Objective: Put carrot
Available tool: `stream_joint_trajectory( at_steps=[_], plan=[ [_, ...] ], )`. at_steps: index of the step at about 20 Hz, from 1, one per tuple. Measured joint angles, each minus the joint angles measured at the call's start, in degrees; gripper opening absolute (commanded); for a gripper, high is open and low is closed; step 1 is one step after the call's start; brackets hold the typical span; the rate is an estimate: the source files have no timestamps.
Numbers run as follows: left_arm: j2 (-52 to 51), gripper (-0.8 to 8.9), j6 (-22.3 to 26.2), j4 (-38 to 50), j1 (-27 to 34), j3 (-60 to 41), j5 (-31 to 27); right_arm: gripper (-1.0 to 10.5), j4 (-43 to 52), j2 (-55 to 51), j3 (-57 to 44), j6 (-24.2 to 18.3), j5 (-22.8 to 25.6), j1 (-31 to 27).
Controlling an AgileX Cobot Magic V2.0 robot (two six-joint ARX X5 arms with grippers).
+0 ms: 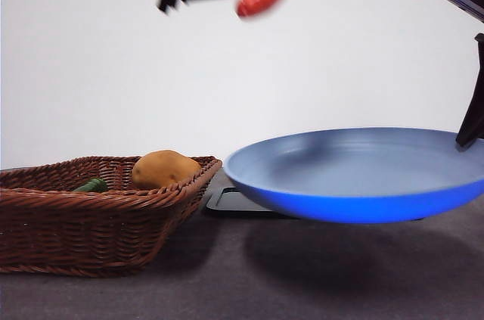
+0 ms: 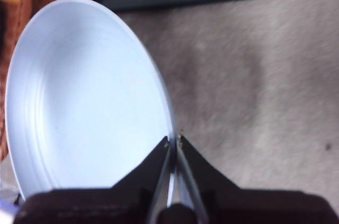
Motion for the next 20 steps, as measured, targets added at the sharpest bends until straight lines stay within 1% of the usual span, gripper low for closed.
stream_joint_trajectory(
  at_steps=[4,9,10,12,13,16,20],
  plan=[
    [7.9,1.51,-0.3,-3.4,-4.1,0.0,-2.3,0.1,-0.8,0.0,0.0,0.0,0.0,1.6],
    [13.1,1.56,-0.3,-7.3,-5.1,0.0,-3.6,0.1,-1.9,0.0,0.0,0.0,0.0,2.2],
    [13.5,1.70,-0.3,-7.6,-5.1,0.0,-3.9,0.1,-2.1,0.0,0.0,0.0,0.0,2.2],
    [13.8,2.38,-0.3,-8.6,-5.3,0.0,-5.6,0.1,-2.1,0.0,0.0,0.0,0.0,2.2],
    [13.8,2.51,-0.2,-8.6,-5.4,0.0,-6.6,0.1,-2.1,0.0,0.0,0.0,0.0,2.2],
    [13.7,2.51,0.3,-8.6,-5.6,0.0,-6.8,0.1,-2.1,0.0,0.0,0.0,0.0,2.2],
    [12.3,2.49,-0.3,-8.8,-5.4,0.0,-6.7,0.1,-2.1,0.1,0.0,1.7,0.0,2.2]
  ],
)
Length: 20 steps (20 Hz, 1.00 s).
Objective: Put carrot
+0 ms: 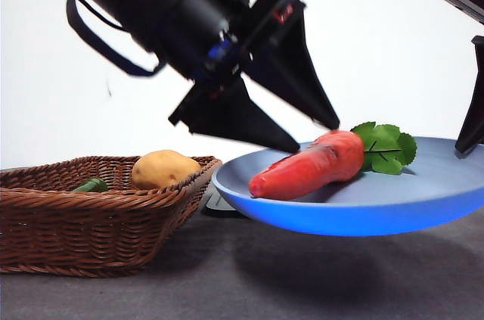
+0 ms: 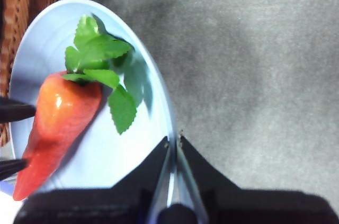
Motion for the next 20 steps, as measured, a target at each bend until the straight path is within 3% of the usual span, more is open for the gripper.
stream_joint_trajectory(
  at_steps=[6,12,20],
  plan=[
    [-16.7,2.45,-1.0,-5.3,1.1,0.0,-1.2,0.1,3.8,8.7,1.6,0.7,0.0,-0.5],
    [-31.7,2.45,0.5,-17.6,2.3,0.0,-12.8,0.1,10.6,24.9,14.8,0.7,-0.2,-4.7],
    [-37.2,2.45,1.1,-24.4,2.3,0.0,-19.1,0.1,13.0,48.0,32.9,0.7,-1.1,-7.7]
  ],
)
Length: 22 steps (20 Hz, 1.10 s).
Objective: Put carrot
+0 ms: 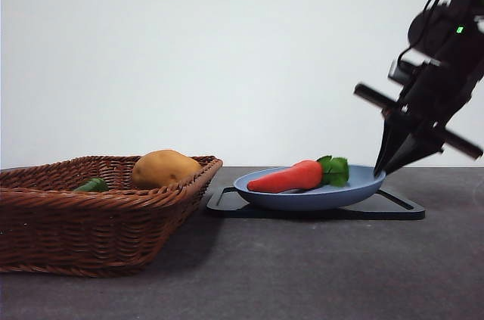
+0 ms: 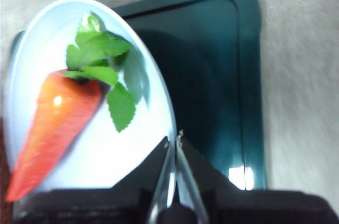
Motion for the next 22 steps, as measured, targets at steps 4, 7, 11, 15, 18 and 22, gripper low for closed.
stream_joint_trajectory(
  at_steps=[4,7,11,15,18,22],
  plan=[
    [0.0,2.45,0.9,0.1,0.0,0.0,-1.5,0.8,1.3,3.0,0.3,0.0,-0.7,-0.9],
    [0.0,2.45,1.3,0.2,0.0,0.0,-3.2,2.1,1.6,3.0,0.3,-1.1,-0.9,-1.4],
    [0.0,2.45,4.0,1.2,0.0,0.0,-4.6,2.1,-4.0,1.7,0.3,-3.7,-3.9,-3.4],
    [0.9,1.94,11.3,6.6,0.0,0.0,-11.7,1.5,-15.2,-6.8,0.4,-7.6,-6.3,-4.2],
    [3.3,0.12,17.9,9.0,0.8,0.0,-17.4,0.1,-25.8,-13.1,0.4,-12.2,-5.1,-3.0],
    [5.2,0.06,21.9,8.8,5.2,0.0,-17.5,0.0,-28.8,-24.9,-1.4,-15.1,3.3,1.5]
  ],
)
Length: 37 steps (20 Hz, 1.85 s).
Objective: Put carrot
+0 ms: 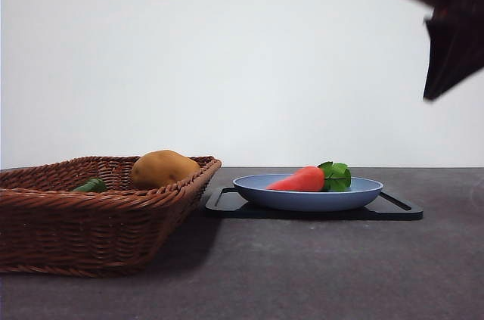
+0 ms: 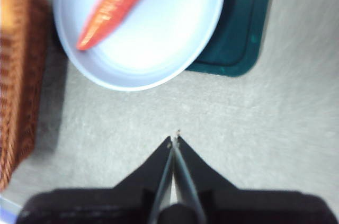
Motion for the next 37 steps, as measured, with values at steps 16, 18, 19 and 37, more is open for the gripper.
stream_joint_trajectory(
  at_steps=[16,18,19,37],
  plan=[
    [-20.7,0.06,-9.2,6.4,26.7,-18.1,20.9,0.0,38.6,-47.9,-37.7,7.2,21.6,16.0],
    [-27.2,0.06,-11.8,8.6,26.7,-24.0,20.4,0.0,44.2,-49.0,-43.0,8.2,23.0,17.1],
    [-29.3,0.06,-12.6,7.8,26.7,-25.6,20.3,0.0,44.7,-48.6,-44.3,8.6,23.1,17.2],
    [-36.2,0.08,-13.1,2.4,27.2,-25.8,19.2,0.0,46.0,-44.1,-44.8,10.4,23.1,17.2]
  ],
)
